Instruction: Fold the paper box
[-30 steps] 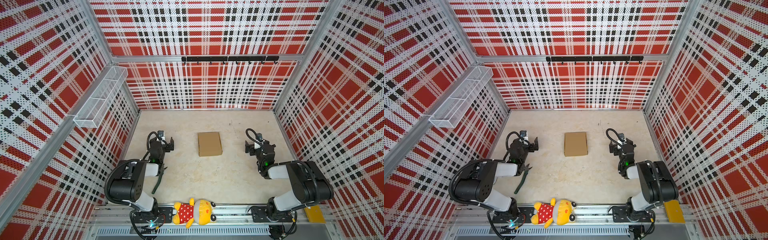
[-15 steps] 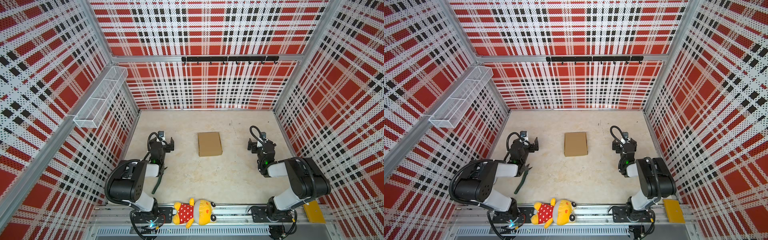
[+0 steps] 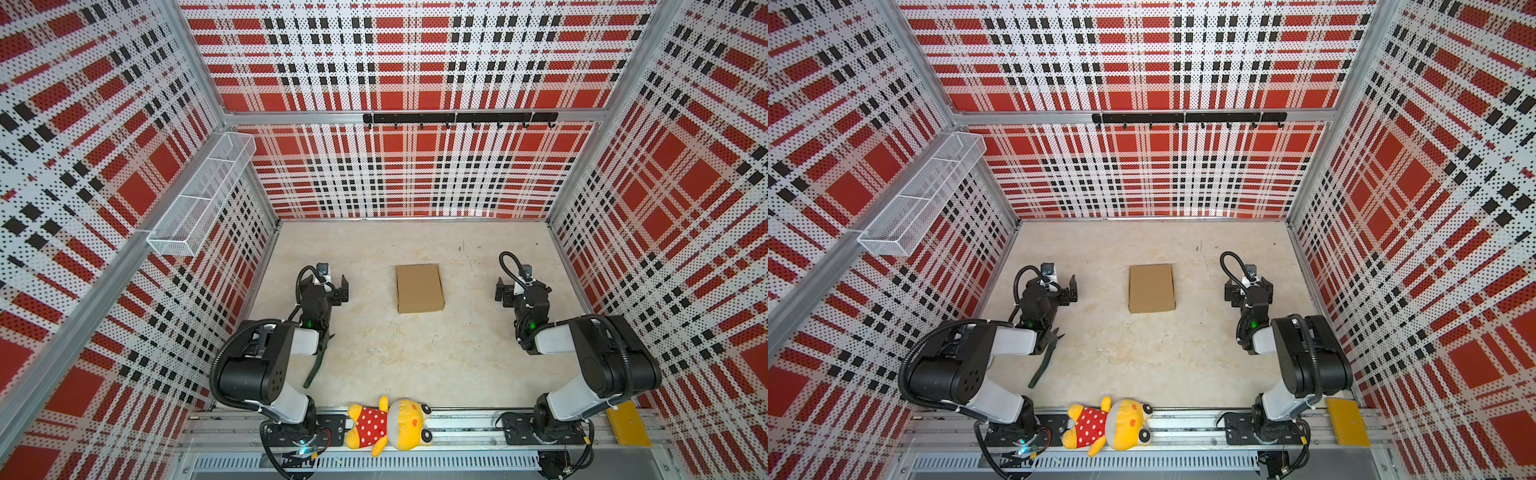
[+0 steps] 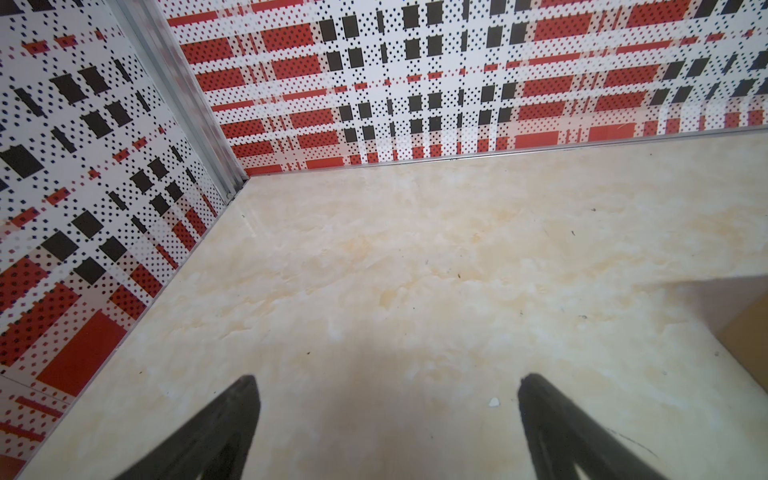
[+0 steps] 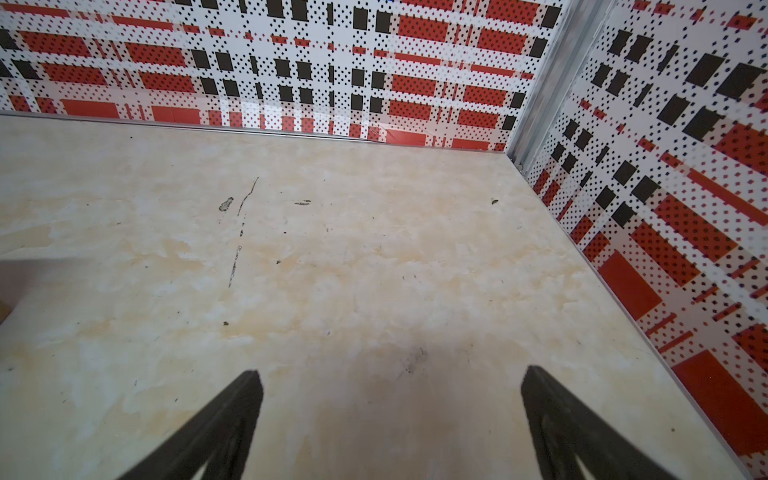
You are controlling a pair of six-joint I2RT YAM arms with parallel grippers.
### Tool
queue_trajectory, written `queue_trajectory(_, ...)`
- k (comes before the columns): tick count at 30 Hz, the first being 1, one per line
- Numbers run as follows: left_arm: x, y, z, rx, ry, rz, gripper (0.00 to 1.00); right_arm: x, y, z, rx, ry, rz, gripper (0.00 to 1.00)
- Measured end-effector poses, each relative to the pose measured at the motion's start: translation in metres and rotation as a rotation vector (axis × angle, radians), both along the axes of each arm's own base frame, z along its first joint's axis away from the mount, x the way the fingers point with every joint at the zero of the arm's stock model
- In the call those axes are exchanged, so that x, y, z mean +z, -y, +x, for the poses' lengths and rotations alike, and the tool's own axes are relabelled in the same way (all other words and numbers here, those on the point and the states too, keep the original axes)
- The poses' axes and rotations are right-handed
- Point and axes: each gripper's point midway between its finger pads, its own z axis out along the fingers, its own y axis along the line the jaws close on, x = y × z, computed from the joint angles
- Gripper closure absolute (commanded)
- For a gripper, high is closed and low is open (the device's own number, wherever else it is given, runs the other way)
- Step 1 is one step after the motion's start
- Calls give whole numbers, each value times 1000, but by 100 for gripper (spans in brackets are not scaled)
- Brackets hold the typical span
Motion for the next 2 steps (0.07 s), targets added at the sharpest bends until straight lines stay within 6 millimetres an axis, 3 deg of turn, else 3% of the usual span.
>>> queue_trajectory(2, 0, 0, 0, 0, 1, 0, 1, 0, 0, 0, 0, -1, 0, 0)
